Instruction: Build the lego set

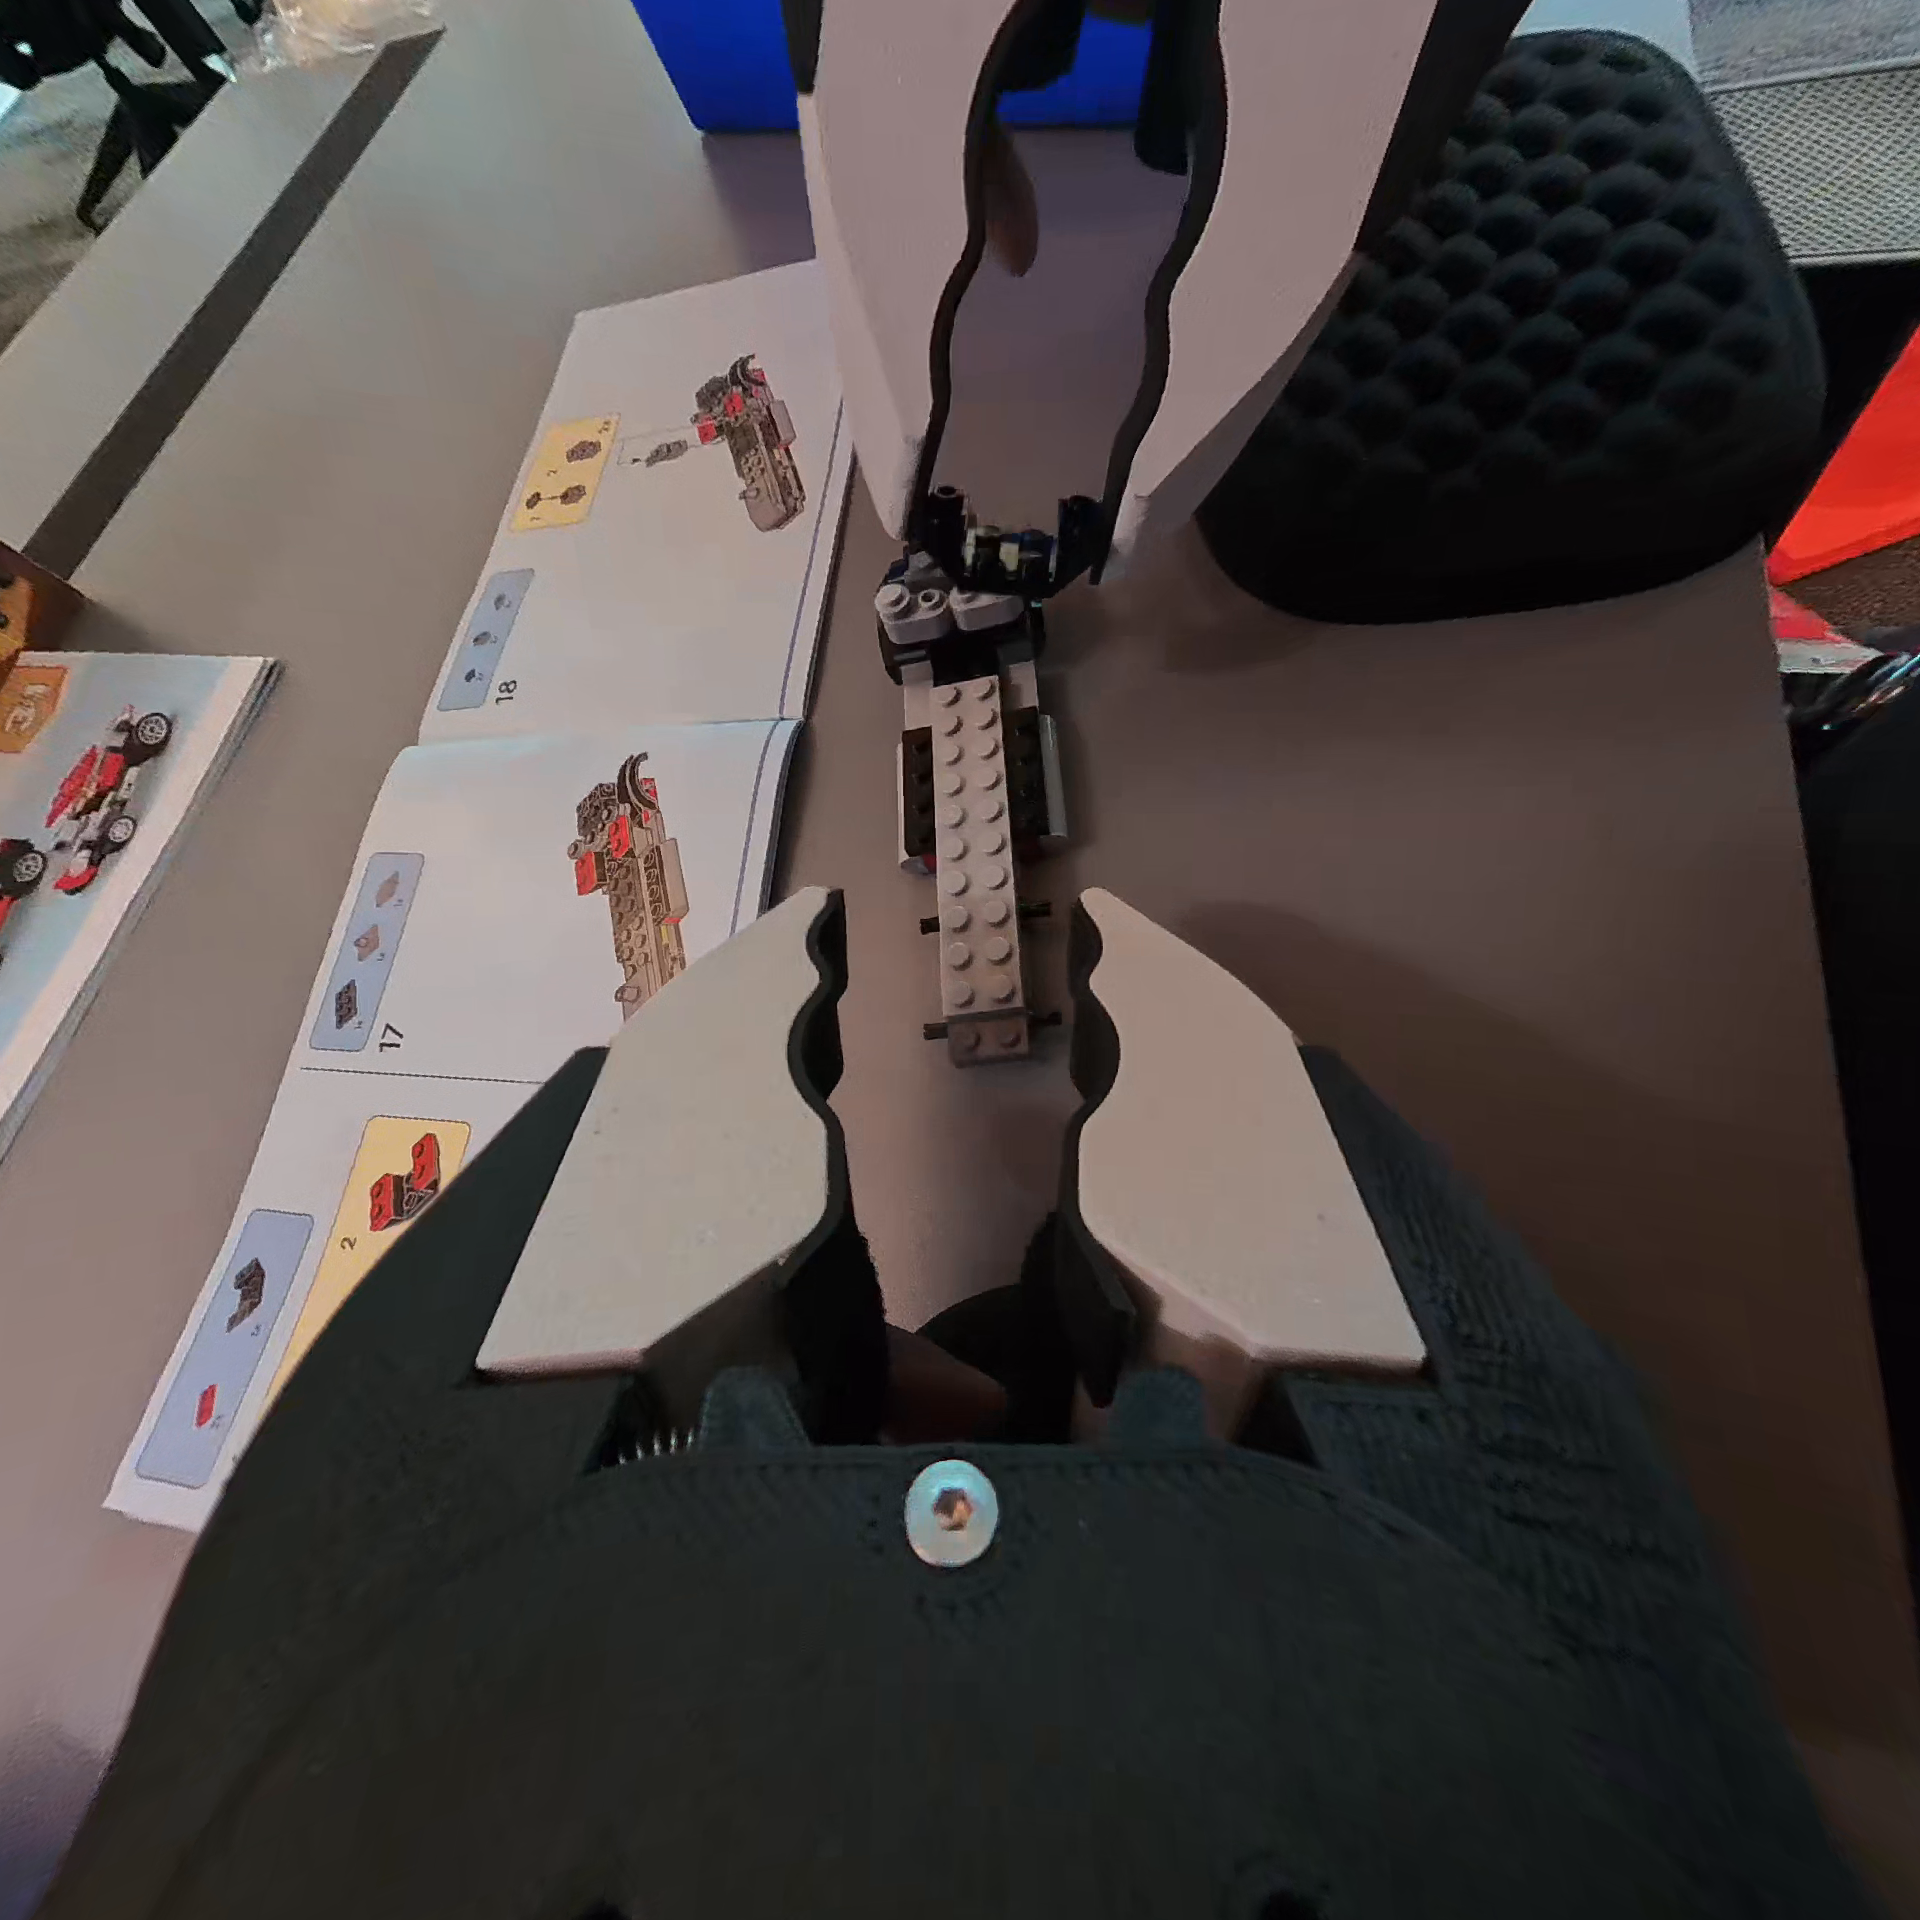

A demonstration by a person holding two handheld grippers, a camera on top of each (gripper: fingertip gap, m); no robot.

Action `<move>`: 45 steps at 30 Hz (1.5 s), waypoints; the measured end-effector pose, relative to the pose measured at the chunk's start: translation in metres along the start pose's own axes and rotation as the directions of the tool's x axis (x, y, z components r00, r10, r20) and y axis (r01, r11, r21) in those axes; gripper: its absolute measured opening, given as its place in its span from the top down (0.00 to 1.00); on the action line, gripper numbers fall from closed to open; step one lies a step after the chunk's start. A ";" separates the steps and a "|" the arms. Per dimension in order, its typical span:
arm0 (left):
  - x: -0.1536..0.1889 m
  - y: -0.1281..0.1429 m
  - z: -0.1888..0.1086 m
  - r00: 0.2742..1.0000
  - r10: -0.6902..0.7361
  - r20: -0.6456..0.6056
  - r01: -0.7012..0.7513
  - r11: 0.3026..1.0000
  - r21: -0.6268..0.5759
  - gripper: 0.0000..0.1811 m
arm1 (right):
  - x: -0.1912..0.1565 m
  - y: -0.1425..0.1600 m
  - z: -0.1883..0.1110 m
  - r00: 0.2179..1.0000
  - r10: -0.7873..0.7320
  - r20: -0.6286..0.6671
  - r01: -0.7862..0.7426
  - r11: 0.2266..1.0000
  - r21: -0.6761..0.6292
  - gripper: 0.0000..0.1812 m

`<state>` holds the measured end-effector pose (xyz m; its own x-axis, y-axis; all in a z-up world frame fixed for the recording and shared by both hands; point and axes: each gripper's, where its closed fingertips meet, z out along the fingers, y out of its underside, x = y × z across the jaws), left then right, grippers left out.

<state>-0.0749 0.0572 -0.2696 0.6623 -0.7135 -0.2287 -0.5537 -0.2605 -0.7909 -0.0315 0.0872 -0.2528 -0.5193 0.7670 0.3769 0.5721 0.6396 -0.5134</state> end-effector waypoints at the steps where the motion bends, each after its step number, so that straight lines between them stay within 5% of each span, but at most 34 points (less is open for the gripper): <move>1: 0.000 0.001 0.001 1.000 -0.008 -0.005 0.008 1.000 -0.006 0.78 | 0.001 -0.001 0.001 1.000 0.011 0.007 -0.011 1.000 0.009 0.81; 21: 0.001 0.015 0.012 0.998 -0.046 -0.039 0.041 0.994 -0.101 0.81 | 0.006 0.004 0.016 0.995 0.055 0.081 -0.053 0.998 -0.037 0.82; 37: -0.002 0.002 0.002 0.985 -0.139 -0.098 0.141 0.990 0.015 0.84 | 0.020 -0.004 -0.003 0.969 0.220 0.113 -0.235 0.960 0.154 0.82; 45: 0.000 0.004 0.004 0.977 -0.167 -0.132 0.167 0.986 -0.008 0.83 | 0.011 0.001 0.008 0.978 0.161 0.133 -0.159 0.987 -0.029 0.82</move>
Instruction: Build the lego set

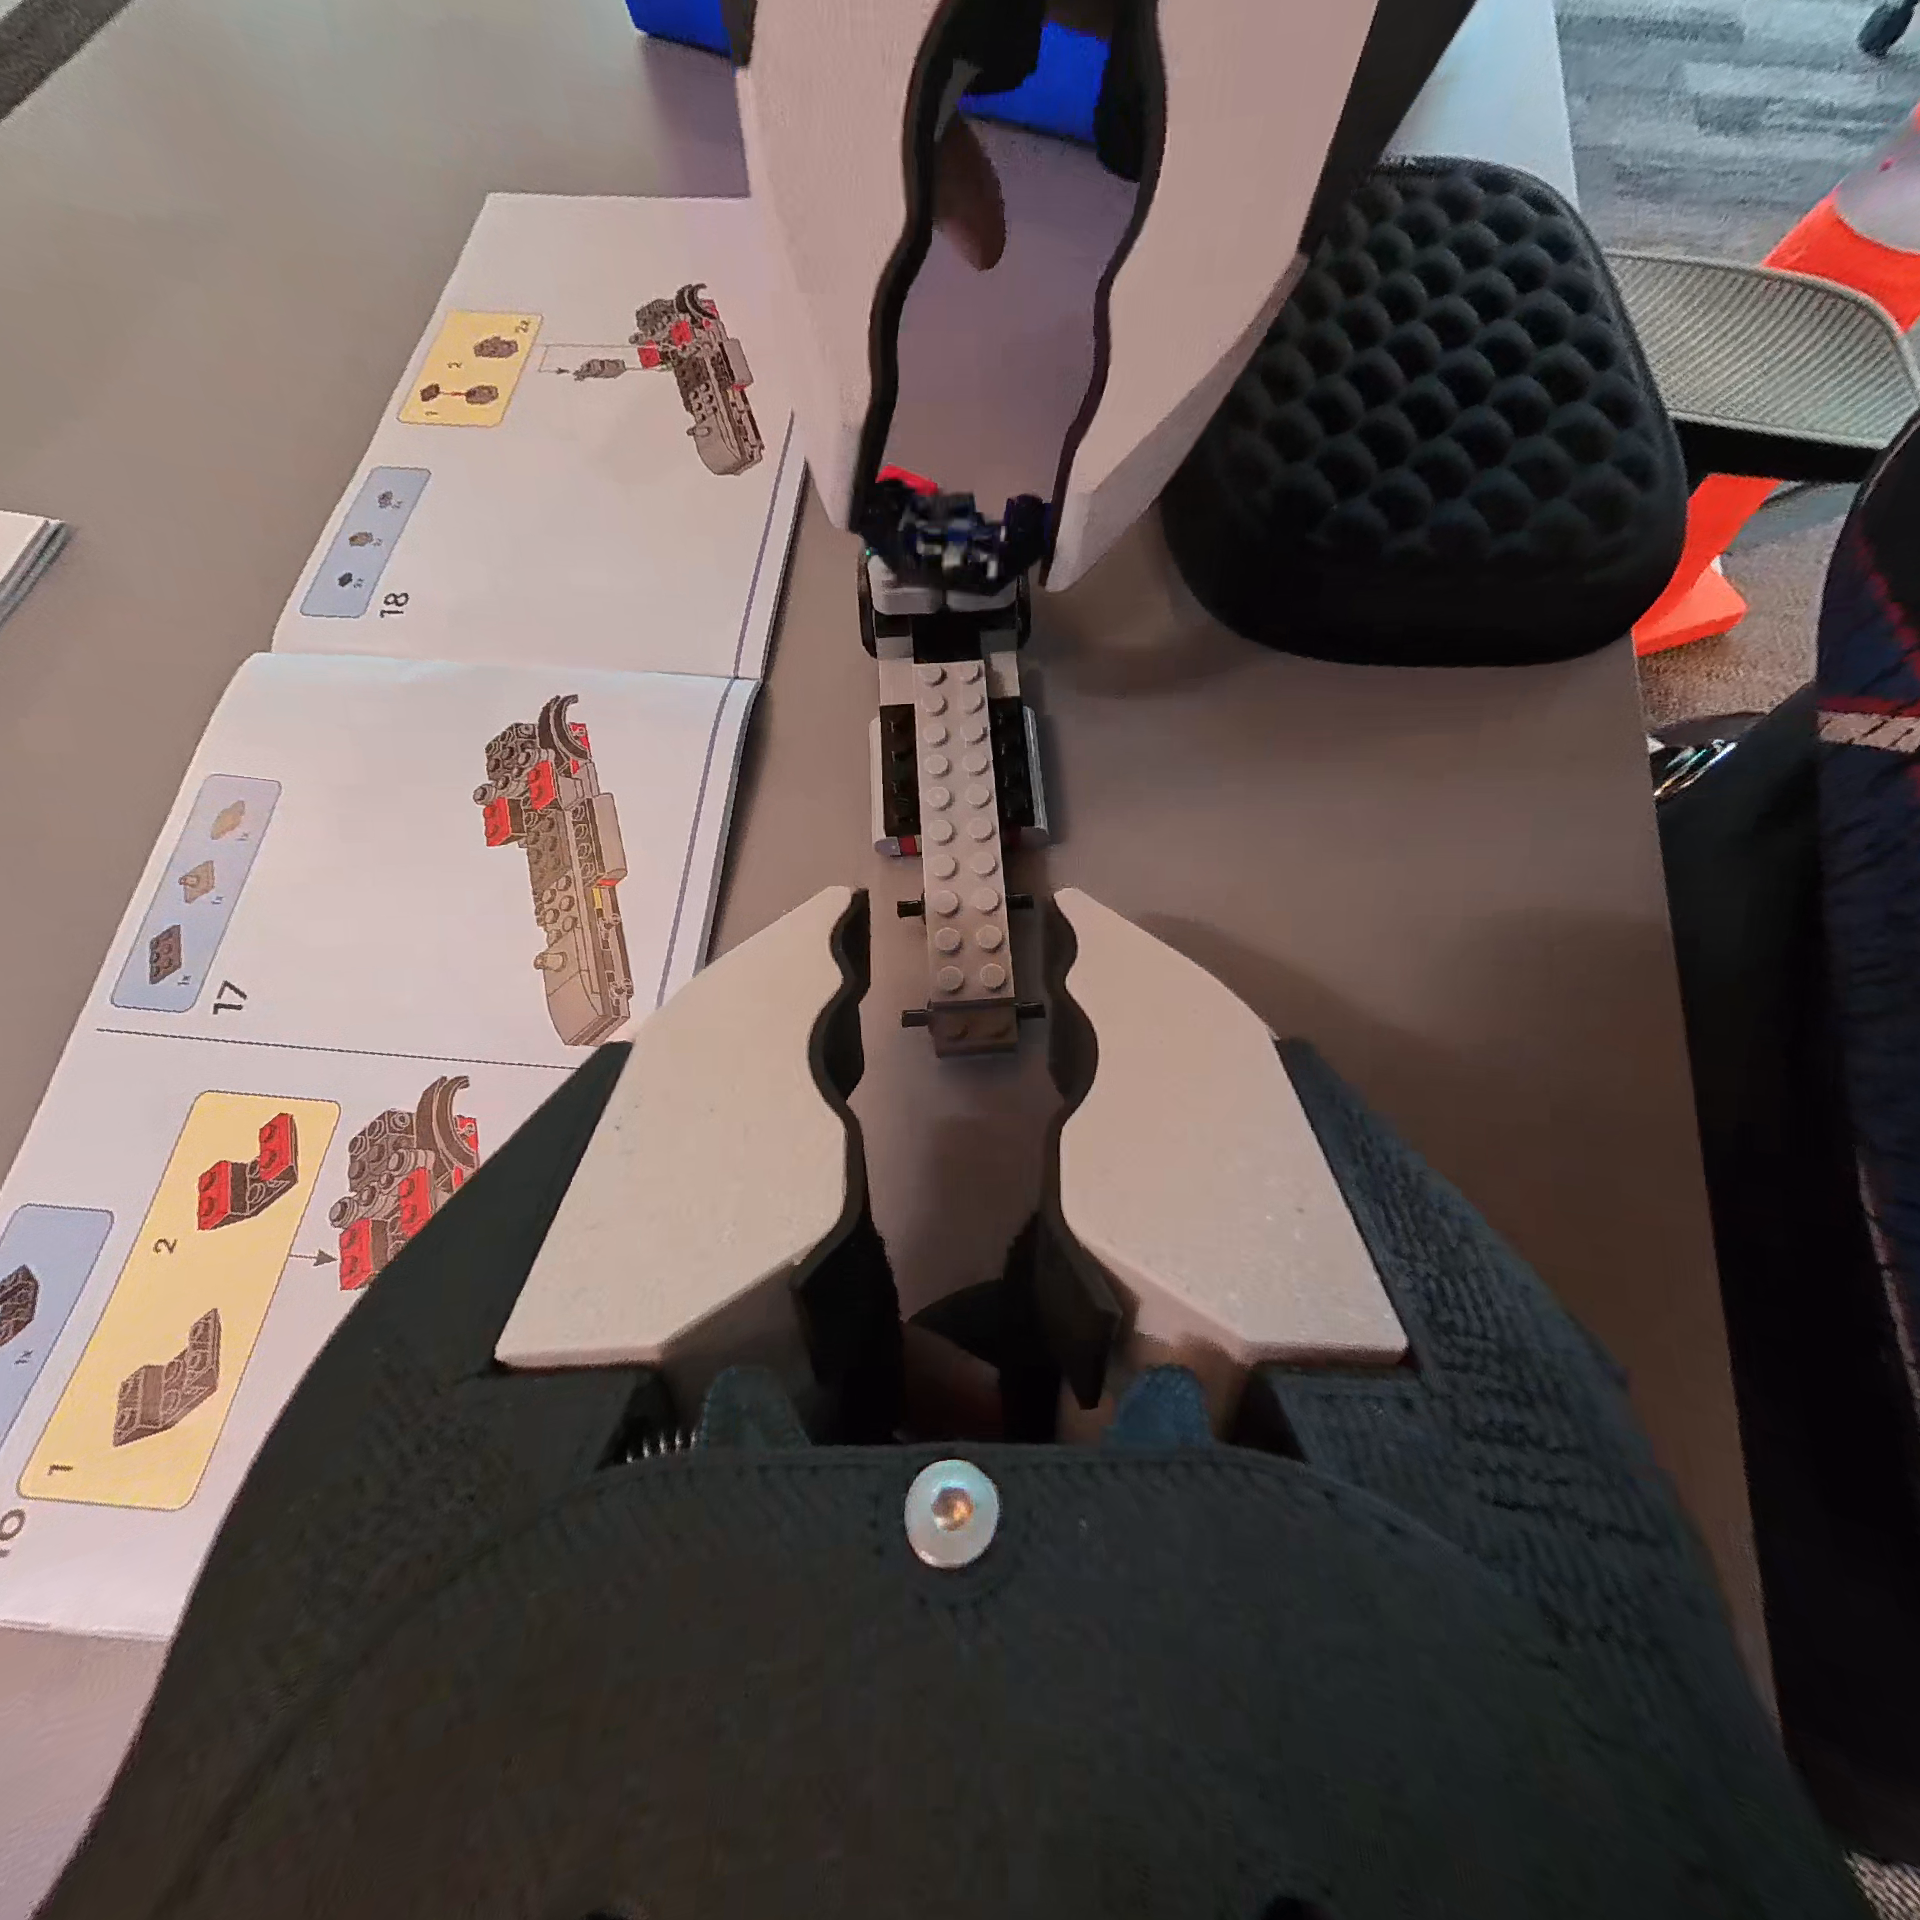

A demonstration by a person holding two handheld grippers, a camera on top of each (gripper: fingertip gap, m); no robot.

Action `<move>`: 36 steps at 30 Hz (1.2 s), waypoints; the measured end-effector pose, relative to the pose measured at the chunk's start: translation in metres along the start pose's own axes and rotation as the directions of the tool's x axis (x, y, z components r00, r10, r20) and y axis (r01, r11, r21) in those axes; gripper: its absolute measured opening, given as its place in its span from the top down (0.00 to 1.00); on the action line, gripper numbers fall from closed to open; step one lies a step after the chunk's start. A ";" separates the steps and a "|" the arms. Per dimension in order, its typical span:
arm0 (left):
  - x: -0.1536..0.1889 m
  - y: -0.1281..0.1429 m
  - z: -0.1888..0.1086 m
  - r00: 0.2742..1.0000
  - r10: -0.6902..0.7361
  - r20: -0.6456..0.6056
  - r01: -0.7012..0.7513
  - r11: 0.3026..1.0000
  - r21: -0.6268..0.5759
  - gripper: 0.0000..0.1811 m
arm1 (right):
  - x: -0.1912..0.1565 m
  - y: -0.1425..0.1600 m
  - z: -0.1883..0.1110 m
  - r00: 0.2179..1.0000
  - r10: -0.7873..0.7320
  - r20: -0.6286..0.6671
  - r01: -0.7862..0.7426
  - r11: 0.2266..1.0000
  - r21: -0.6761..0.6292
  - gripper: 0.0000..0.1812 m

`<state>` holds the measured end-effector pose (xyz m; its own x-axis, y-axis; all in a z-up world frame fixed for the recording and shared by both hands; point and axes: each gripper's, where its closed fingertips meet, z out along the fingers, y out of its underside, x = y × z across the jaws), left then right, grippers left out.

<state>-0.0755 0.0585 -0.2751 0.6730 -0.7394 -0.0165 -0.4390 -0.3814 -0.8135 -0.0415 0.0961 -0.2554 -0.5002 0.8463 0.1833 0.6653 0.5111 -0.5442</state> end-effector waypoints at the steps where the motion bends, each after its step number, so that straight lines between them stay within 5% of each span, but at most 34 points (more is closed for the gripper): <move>1: 0.000 0.001 0.001 1.000 0.003 -0.001 -0.003 1.000 -0.007 0.83 | 0.000 0.003 0.003 1.000 -0.011 0.003 0.011 0.999 -0.038 0.82; 17: 0.005 0.002 0.000 0.999 -0.015 -0.050 0.014 1.000 -0.010 0.87 | -0.003 0.021 0.019 0.979 -0.166 0.115 0.190 0.949 -0.250 0.82; 27: 0.004 -0.001 -0.003 0.997 -0.040 -0.061 0.041 0.999 0.022 0.87 | -0.003 -0.003 -0.015 0.992 -0.070 0.105 0.073 0.997 -0.028 0.82; 36: 0.004 0.001 -0.001 0.998 -0.029 -0.054 0.029 1.000 -0.003 0.87 | -0.003 0.016 0.011 0.981 -0.153 0.123 0.176 0.963 -0.204 0.82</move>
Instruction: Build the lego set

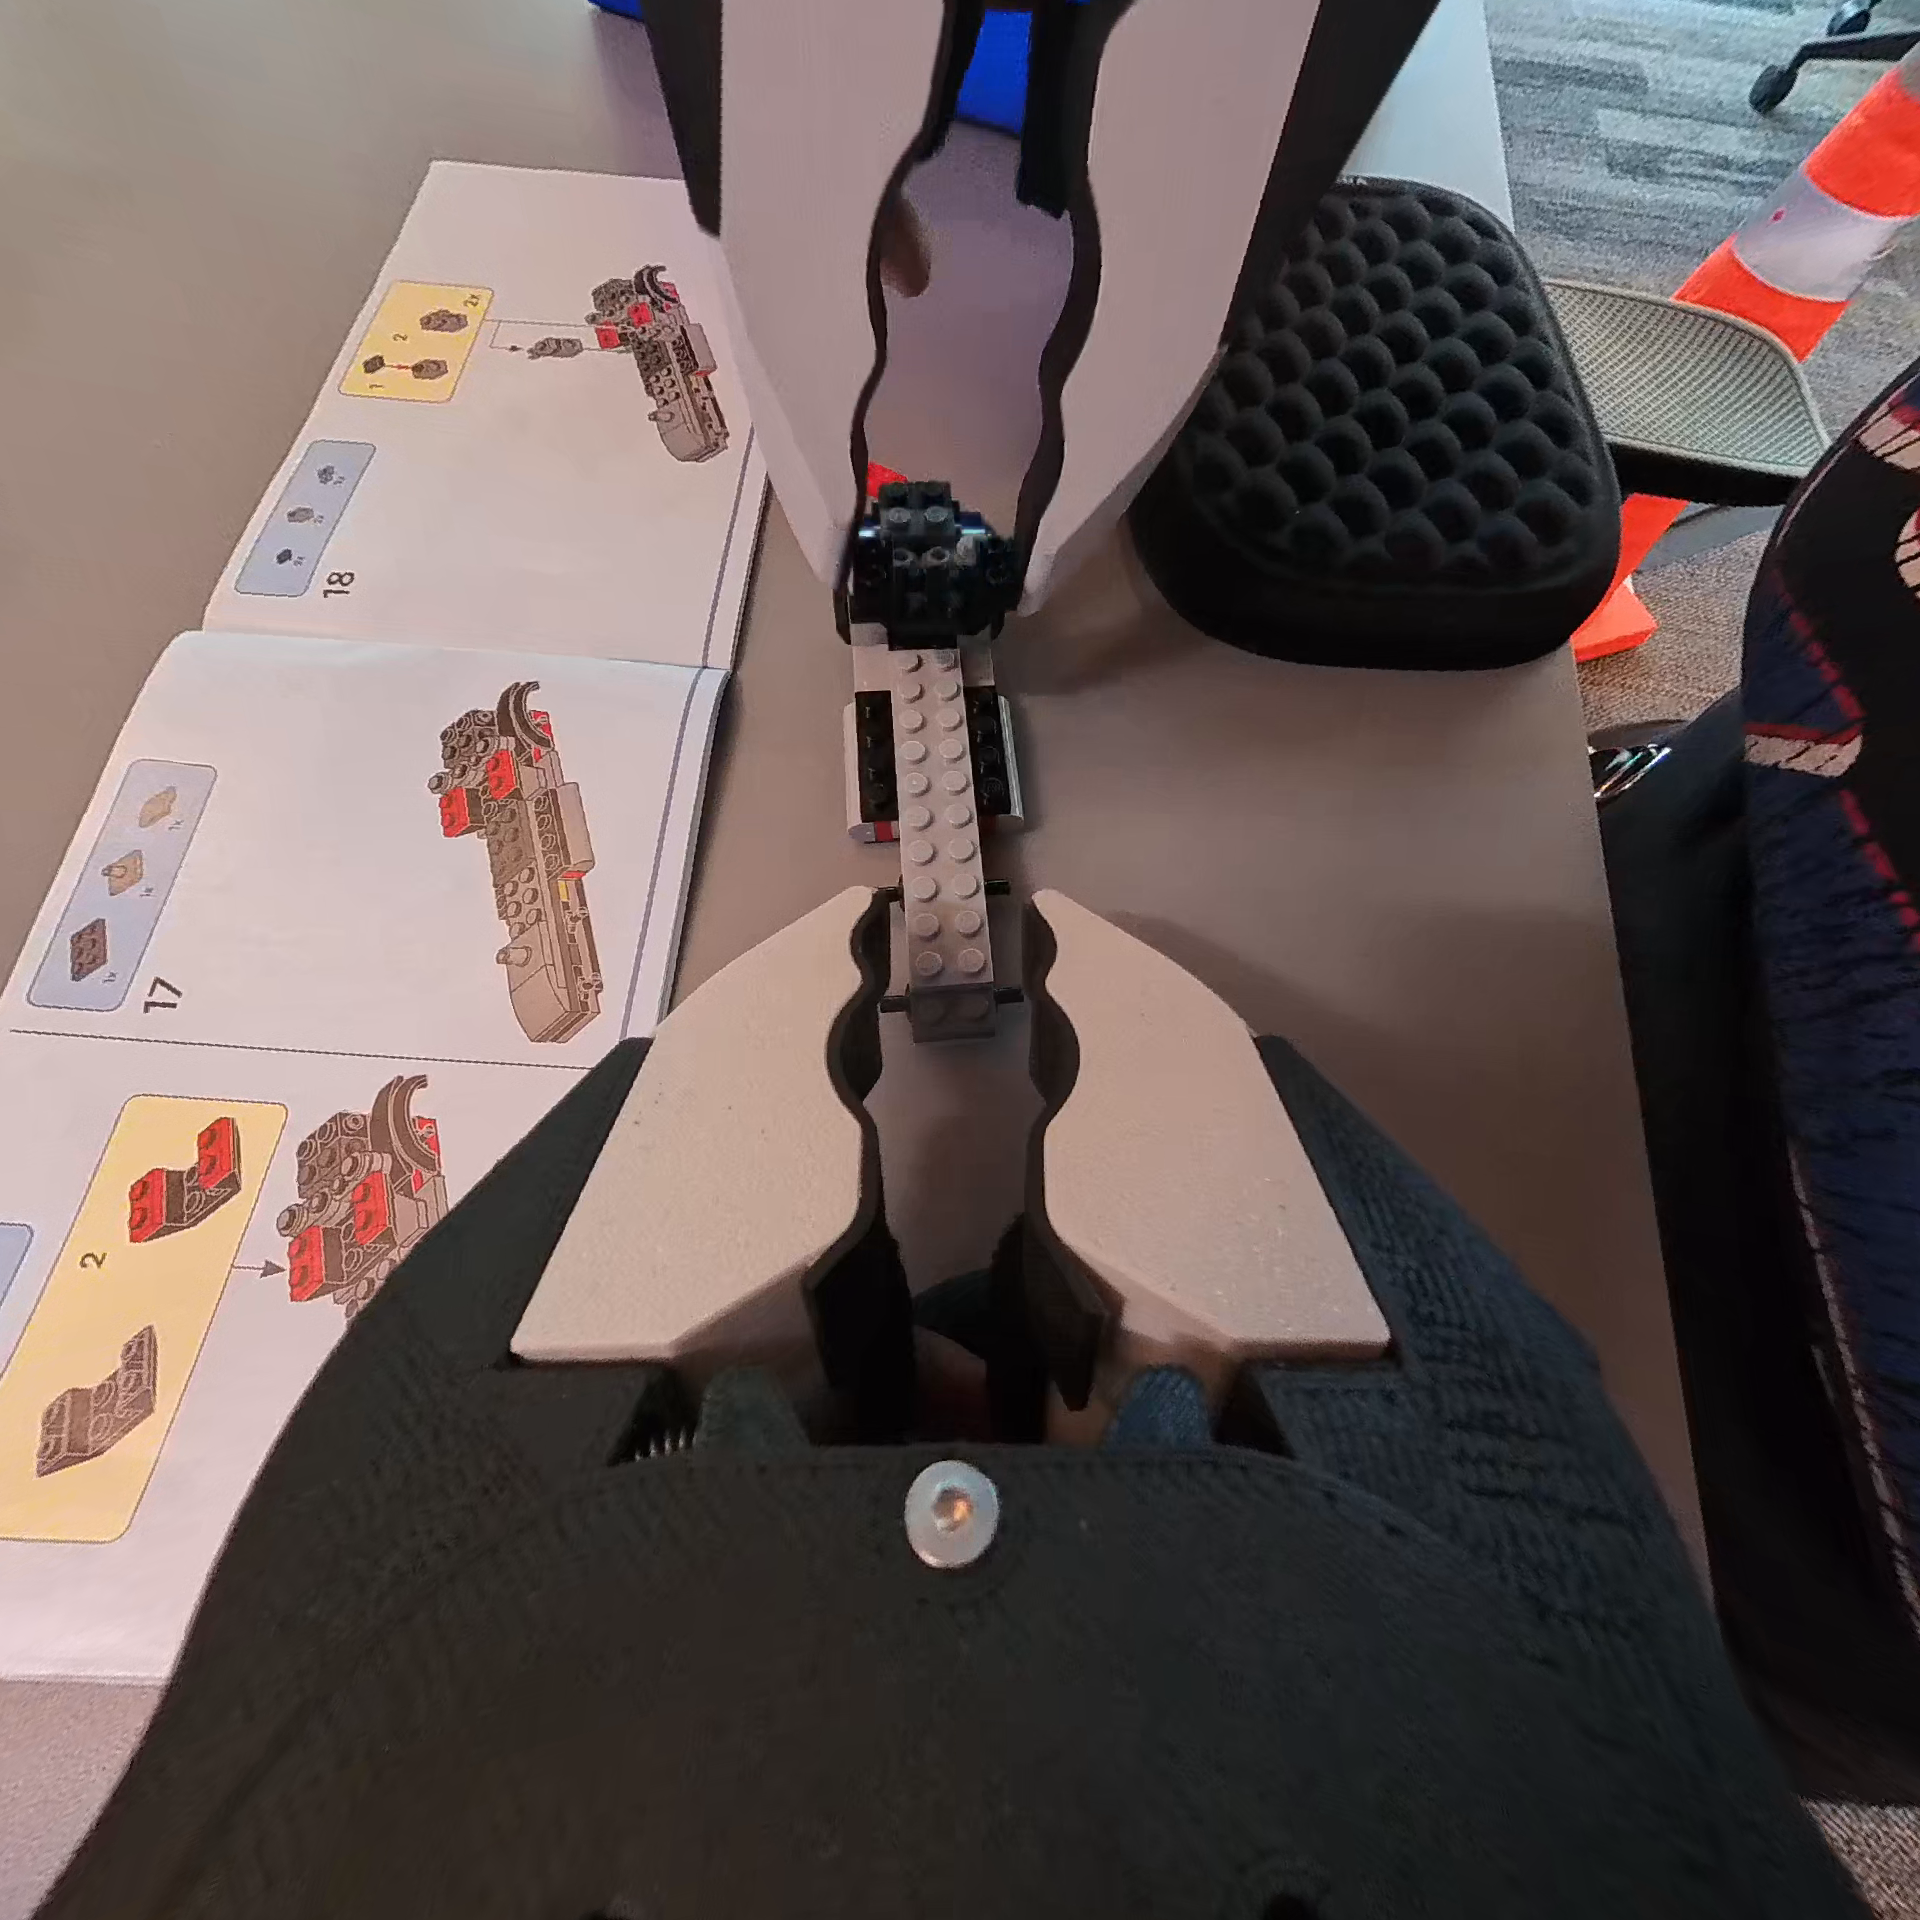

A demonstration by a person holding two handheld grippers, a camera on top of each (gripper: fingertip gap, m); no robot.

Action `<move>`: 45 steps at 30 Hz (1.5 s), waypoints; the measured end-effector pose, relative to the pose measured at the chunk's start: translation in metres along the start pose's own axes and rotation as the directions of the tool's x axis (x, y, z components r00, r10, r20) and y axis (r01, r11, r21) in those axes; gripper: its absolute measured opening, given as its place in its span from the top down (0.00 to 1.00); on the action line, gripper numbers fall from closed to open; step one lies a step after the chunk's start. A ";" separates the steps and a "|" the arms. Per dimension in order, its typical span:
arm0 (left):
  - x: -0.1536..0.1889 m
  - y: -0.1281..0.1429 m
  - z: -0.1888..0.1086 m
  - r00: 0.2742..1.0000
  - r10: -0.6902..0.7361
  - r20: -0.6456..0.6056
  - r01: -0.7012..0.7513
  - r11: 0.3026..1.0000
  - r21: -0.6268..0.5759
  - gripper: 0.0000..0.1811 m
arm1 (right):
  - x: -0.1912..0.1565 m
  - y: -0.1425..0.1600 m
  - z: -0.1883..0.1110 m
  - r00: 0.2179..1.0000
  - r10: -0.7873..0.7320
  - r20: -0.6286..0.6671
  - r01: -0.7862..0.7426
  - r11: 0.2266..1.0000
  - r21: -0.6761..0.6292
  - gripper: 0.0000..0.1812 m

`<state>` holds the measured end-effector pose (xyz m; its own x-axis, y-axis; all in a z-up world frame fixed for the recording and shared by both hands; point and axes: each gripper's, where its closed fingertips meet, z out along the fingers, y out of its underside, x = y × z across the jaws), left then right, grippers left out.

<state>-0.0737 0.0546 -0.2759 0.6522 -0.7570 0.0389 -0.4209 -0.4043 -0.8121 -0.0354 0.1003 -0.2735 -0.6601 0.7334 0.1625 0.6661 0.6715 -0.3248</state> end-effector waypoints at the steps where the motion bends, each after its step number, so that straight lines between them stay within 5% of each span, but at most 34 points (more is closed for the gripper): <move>1: 0.000 0.000 0.000 1.000 -0.003 -0.002 0.003 1.000 0.002 0.87 | 0.000 0.001 0.001 1.000 -0.003 0.004 0.003 1.000 -0.008 0.82; 45: 0.002 0.002 0.000 1.000 0.005 -0.010 -0.005 1.000 -0.010 0.90 | -0.001 0.009 0.013 0.997 -0.066 0.032 0.071 0.978 -0.195 0.82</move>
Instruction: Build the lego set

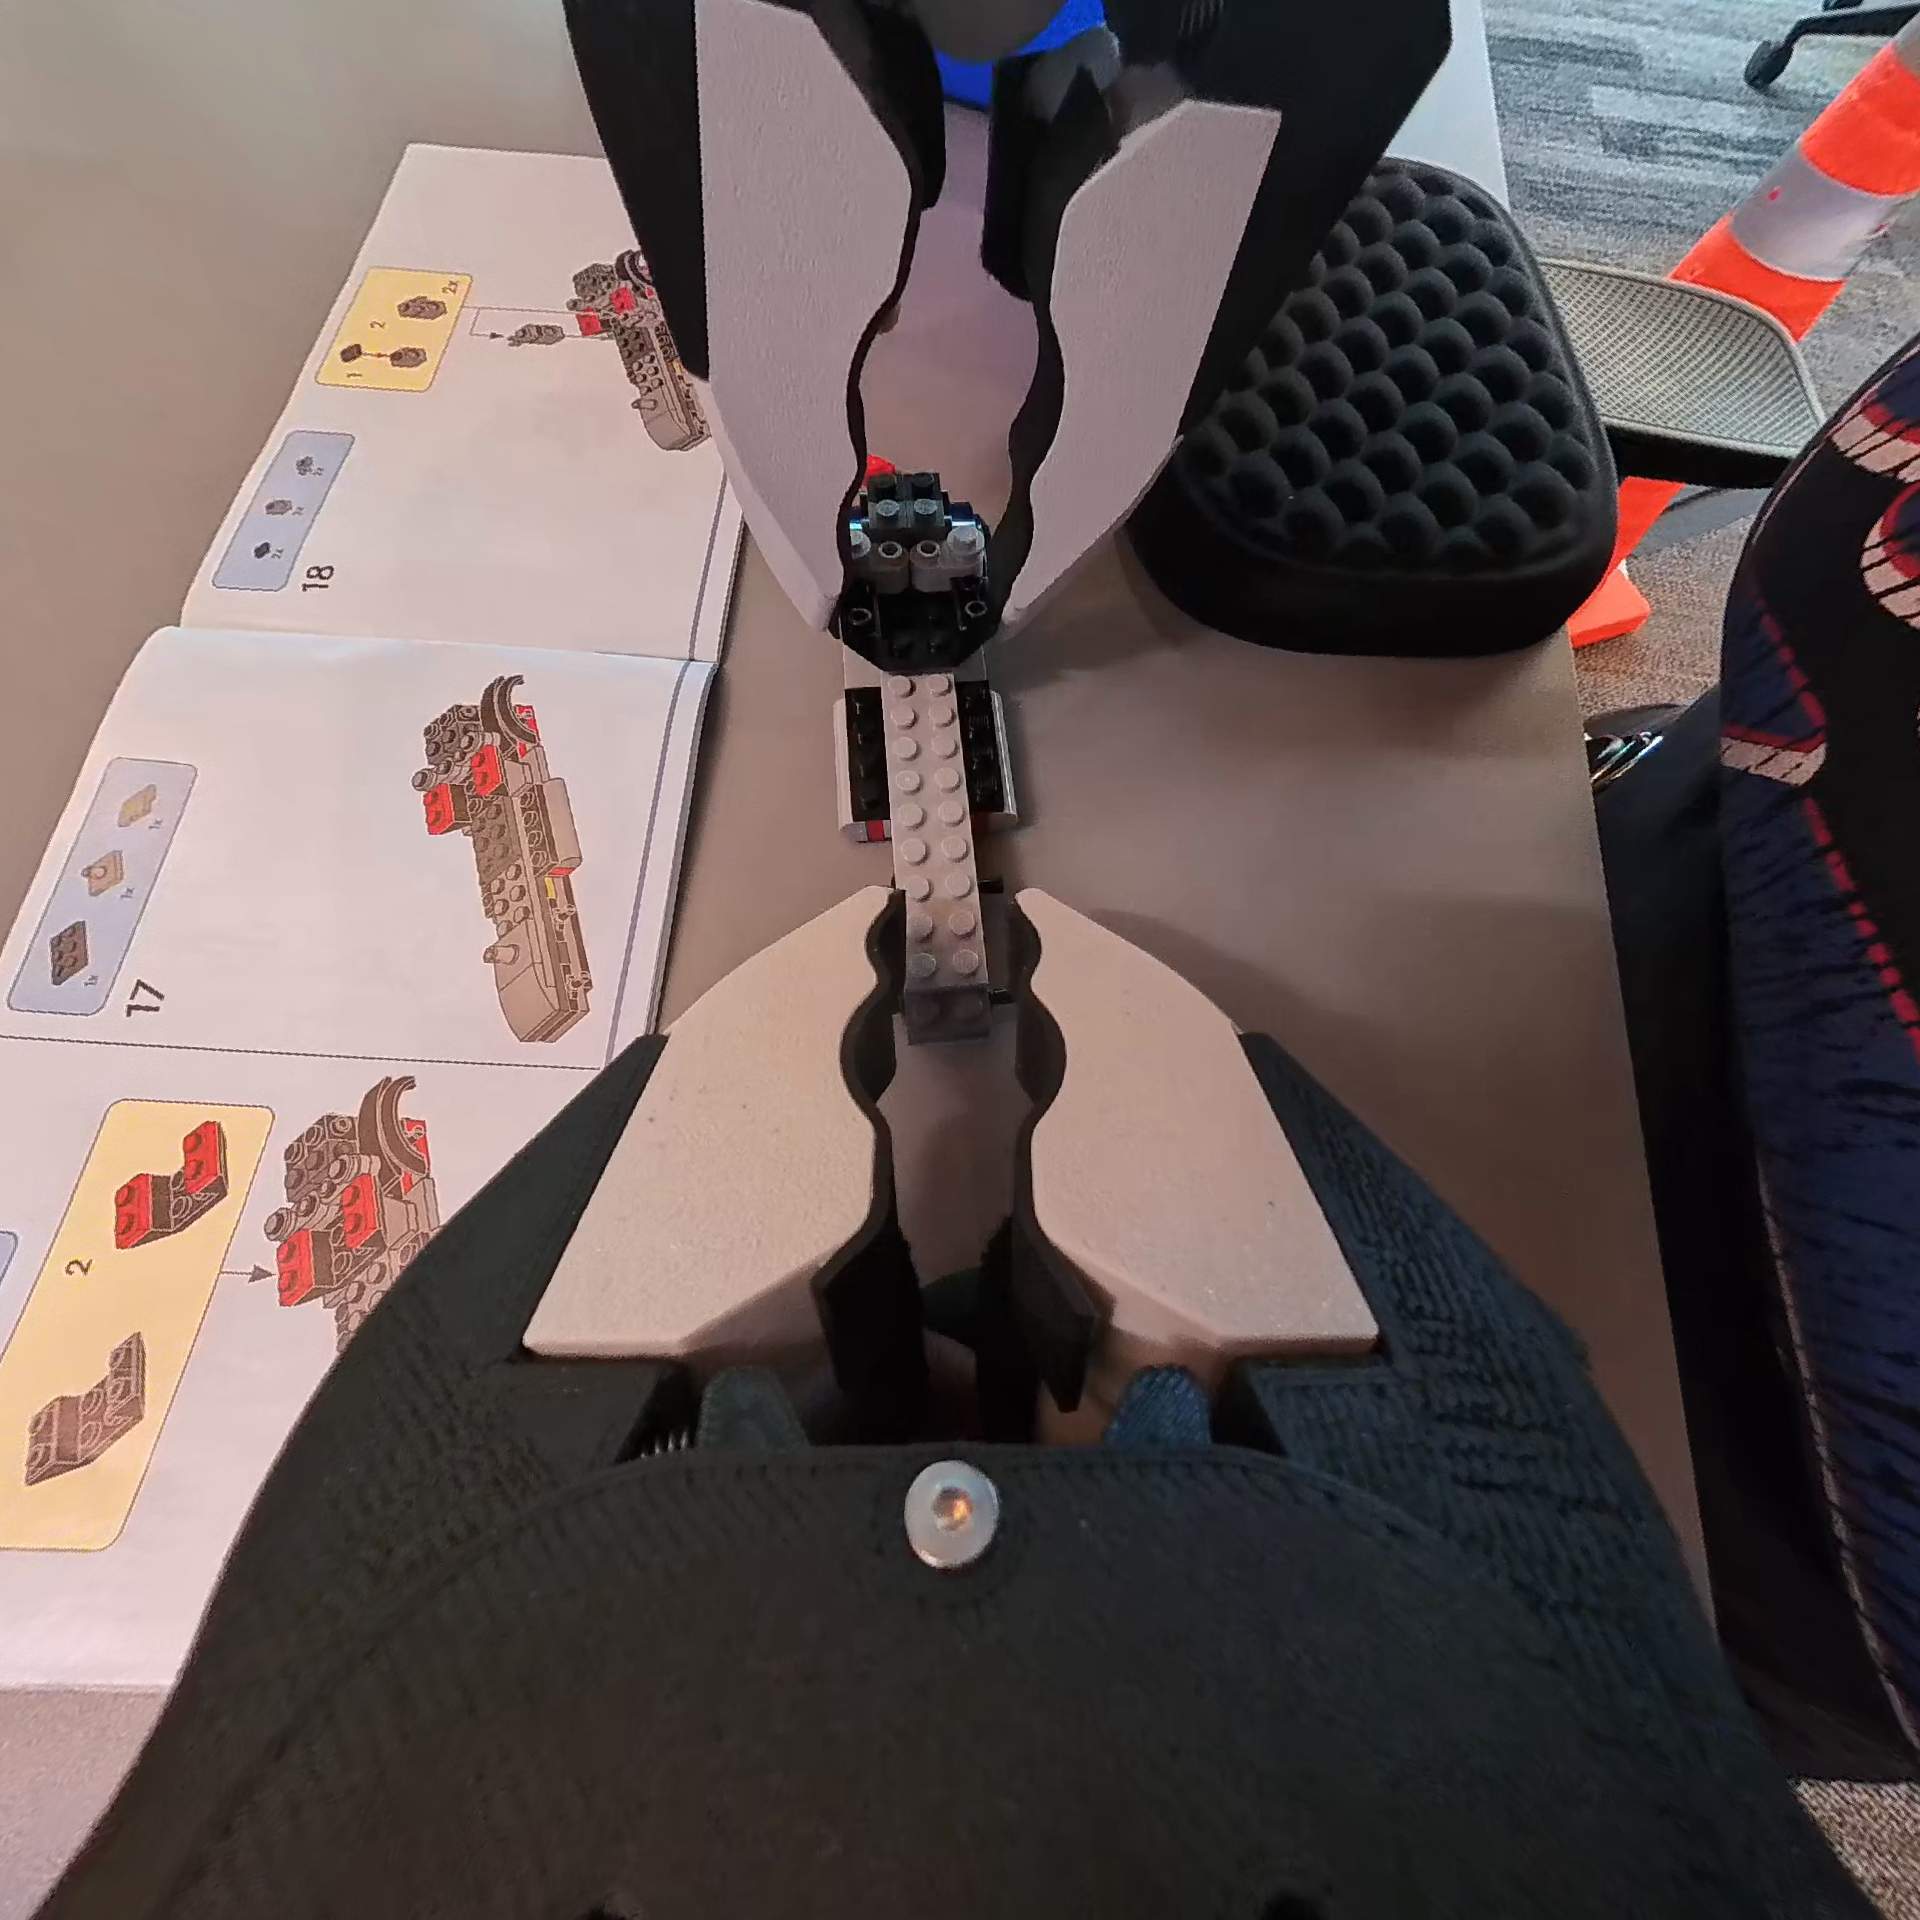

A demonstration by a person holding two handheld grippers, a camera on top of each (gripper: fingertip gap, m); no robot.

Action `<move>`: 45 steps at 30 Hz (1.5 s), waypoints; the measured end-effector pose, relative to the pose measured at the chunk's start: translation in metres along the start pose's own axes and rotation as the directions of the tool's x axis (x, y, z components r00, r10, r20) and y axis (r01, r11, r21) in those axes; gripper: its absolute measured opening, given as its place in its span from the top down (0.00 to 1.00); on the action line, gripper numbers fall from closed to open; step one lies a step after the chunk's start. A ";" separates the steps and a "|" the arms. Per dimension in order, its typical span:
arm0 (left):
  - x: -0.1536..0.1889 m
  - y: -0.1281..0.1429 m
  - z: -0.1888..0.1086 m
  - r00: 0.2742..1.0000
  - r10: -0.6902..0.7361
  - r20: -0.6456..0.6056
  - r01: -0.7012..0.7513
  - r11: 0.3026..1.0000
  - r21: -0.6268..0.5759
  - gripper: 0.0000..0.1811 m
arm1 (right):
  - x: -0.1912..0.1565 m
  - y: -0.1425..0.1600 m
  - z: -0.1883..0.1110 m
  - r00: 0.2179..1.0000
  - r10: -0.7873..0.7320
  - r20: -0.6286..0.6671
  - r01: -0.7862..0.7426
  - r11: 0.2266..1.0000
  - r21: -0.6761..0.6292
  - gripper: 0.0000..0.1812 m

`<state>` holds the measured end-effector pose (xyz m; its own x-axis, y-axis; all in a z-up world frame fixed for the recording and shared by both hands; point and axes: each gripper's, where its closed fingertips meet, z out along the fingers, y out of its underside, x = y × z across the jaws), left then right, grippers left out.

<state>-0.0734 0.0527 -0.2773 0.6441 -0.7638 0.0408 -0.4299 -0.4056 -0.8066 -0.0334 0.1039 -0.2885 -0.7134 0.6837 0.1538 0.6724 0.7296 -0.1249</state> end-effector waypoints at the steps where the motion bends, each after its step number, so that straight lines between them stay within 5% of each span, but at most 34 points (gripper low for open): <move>1: 0.000 0.000 0.000 1.000 0.001 0.000 -0.001 1.000 -0.002 0.90 | 0.000 0.000 0.000 1.000 -0.001 -0.001 0.001 1.000 0.000 0.82; 22: 0.000 0.002 0.001 1.000 -0.004 0.001 0.004 1.000 -0.016 0.90 | -0.001 -0.002 -0.003 0.997 0.082 0.000 -0.082 0.991 0.102 0.79; 35: -0.003 -0.004 -0.003 1.000 -0.010 0.018 0.010 1.000 0.026 0.88 | 0.006 -0.017 -0.038 0.989 0.125 0.083 -0.150 0.852 0.501 0.83; 45: -0.002 -0.010 0.003 0.999 0.024 0.022 -0.024 1.000 -0.011 0.89 | 0.001 -0.008 -0.015 0.988 0.063 0.141 -0.122 0.878 0.463 0.85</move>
<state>-0.0687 0.0600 -0.2713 0.6475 -0.7620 0.0080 -0.4522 -0.3927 -0.8008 -0.0370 0.0988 -0.2730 -0.6901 0.7237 0.0061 0.5860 0.5637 -0.5820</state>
